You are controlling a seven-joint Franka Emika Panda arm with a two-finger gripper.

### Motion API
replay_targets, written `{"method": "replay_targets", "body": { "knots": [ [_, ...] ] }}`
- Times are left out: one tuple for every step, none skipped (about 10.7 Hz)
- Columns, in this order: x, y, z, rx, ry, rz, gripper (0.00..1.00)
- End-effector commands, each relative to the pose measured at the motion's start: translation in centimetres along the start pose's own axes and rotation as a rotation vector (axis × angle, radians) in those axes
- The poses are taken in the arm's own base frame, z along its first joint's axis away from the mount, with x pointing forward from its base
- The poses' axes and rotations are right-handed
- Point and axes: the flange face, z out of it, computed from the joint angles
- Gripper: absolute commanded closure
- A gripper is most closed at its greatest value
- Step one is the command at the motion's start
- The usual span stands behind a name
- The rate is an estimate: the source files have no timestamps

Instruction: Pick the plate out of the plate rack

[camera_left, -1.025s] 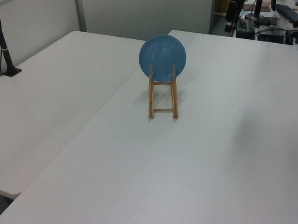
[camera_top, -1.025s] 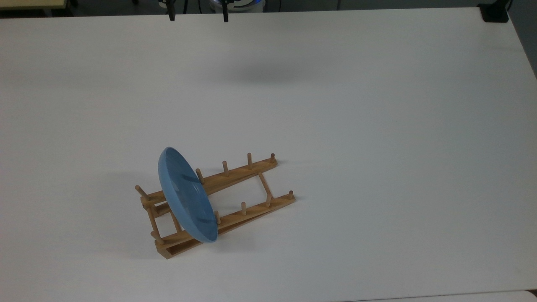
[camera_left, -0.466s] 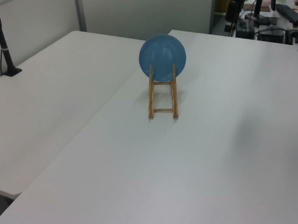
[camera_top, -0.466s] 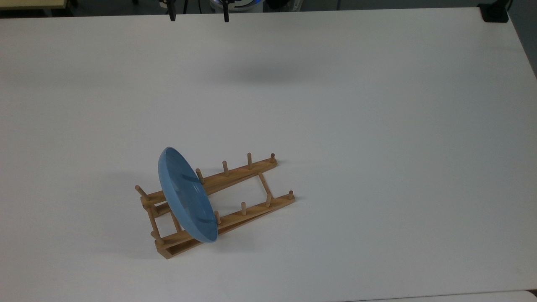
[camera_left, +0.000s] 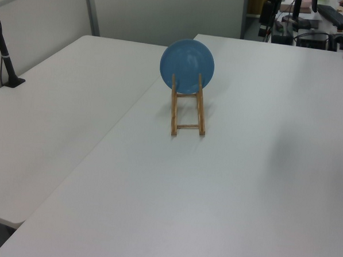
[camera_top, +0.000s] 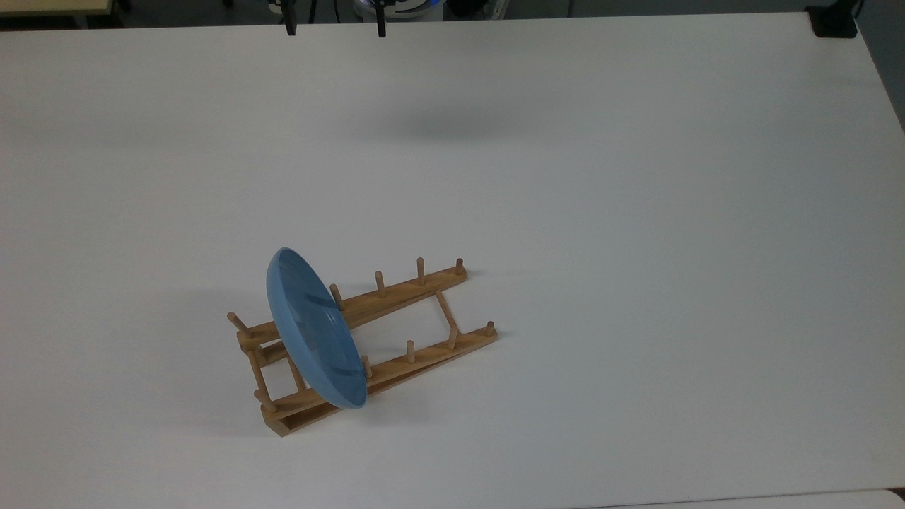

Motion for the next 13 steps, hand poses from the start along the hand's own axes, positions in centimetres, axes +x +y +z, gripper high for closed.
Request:
{"method": "replay_targets", "body": {
  "knots": [
    [-0.6, -0.4, 0.0, 0.027, -0.018, -0.022, 0.0],
    [-0.5, -0.5, 0.3, 0.028, -0.02, -0.031, 0.0],
    [-0.4, -0.5, 0.5, 0.028, -0.024, -0.071, 0.0],
    [-0.5, -0.3, 0.6, 0.029, -0.026, -0.154, 0.0],
    [-0.5, 0.2, 0.6, 0.026, -0.025, -0.245, 0.0],
    [-0.4, 0.6, 0.6, 0.024, -0.025, -0.301, 0.0],
    [-0.4, 0.9, 0.8, 0.02, -0.027, -0.308, 0.0],
    [0.3, 1.4, 1.8, 0.023, -0.034, -0.296, 0.0],
    [0.7, 2.0, 1.9, 0.017, -0.01, -0.286, 0.0],
    [1.4, 2.3, 1.7, 0.007, 0.041, -0.279, 0.0],
    [1.9, 3.3, 1.6, -0.004, 0.08, -0.268, 0.0],
    [2.7, 5.1, 2.2, -0.004, 0.126, -0.233, 0.0],
    [3.6, 5.5, 2.8, -0.01, 0.163, -0.224, 0.0]
  ]
}}
